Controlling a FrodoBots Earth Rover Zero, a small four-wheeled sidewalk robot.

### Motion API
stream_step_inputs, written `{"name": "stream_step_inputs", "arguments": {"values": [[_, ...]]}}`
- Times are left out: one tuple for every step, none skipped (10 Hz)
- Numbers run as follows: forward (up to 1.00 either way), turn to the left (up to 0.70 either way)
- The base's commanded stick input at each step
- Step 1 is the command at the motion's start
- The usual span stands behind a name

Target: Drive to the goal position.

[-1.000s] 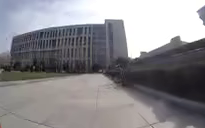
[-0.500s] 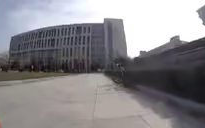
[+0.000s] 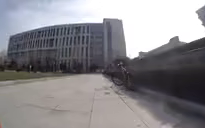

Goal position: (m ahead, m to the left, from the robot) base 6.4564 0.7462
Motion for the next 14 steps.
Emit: {"name": "stream_step_inputs", "arguments": {"values": [[1.00,0.00],[1.00,0.00],[1.00,0.00],[1.00,0.00],[1.00,0.00],[1.00,0.00],[1.00,0.00],[1.00,0.00],[1.00,0.00],[1.00,0.00],[1.00,0.21],[1.00,0.40],[1.00,0.39],[1.00,0.11]]}}
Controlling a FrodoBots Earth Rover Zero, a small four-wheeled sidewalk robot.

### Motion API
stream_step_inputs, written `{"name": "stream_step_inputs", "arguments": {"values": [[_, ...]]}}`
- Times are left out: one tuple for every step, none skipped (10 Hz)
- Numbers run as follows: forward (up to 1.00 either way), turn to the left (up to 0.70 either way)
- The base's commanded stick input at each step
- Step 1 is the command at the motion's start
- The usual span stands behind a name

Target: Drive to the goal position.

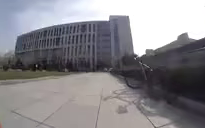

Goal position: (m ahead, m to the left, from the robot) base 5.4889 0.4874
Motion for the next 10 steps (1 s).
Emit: {"name": "stream_step_inputs", "arguments": {"values": [[1.00,0.04],[1.00,0.01],[1.00,0.00],[1.00,0.00],[1.00,0.00],[1.00,0.00],[1.00,0.00],[1.00,0.00],[1.00,0.00],[1.00,0.00]]}}
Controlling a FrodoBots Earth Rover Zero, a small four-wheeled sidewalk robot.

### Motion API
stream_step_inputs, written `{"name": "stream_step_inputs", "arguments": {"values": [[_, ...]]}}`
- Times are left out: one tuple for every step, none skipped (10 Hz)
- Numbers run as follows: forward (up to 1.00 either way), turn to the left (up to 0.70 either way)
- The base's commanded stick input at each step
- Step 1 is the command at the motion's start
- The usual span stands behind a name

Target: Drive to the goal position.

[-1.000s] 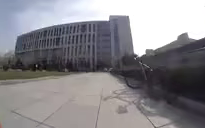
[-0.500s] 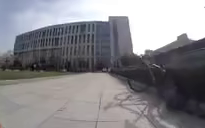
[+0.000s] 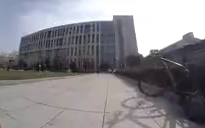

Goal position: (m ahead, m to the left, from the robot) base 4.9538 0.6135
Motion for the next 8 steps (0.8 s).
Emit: {"name": "stream_step_inputs", "arguments": {"values": [[1.00,0.00],[1.00,0.00],[1.00,0.00],[1.00,0.00],[1.00,0.00],[1.00,0.00],[1.00,0.00],[1.00,0.00]]}}
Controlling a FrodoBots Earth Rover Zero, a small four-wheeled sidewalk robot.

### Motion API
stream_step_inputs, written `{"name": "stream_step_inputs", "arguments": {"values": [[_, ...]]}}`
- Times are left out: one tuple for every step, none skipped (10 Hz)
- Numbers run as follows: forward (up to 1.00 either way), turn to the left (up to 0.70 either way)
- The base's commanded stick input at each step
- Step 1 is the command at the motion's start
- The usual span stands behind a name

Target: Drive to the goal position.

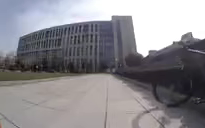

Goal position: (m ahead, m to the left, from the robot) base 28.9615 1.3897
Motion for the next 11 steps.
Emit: {"name": "stream_step_inputs", "arguments": {"values": [[1.00,0.00],[1.00,0.00],[1.00,0.00],[1.00,0.00],[1.00,0.00],[1.00,0.00],[1.00,0.00],[1.00,0.00],[1.00,0.00],[1.00,0.00],[1.00,0.00]]}}
